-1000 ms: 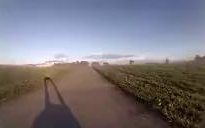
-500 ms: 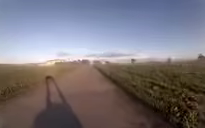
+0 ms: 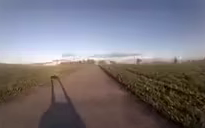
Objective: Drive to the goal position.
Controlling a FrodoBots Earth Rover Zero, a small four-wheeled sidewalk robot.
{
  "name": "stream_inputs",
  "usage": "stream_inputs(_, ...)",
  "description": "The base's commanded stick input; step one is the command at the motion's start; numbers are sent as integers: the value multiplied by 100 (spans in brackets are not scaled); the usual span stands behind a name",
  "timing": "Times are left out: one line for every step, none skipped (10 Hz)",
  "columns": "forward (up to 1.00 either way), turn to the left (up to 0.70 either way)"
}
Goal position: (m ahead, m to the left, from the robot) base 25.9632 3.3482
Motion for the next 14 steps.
stream_inputs(70,0)
stream_inputs(70,0)
stream_inputs(70,0)
stream_inputs(70,0)
stream_inputs(70,0)
stream_inputs(70,0)
stream_inputs(70,0)
stream_inputs(70,0)
stream_inputs(70,0)
stream_inputs(70,0)
stream_inputs(70,0)
stream_inputs(70,0)
stream_inputs(70,0)
stream_inputs(70,9)
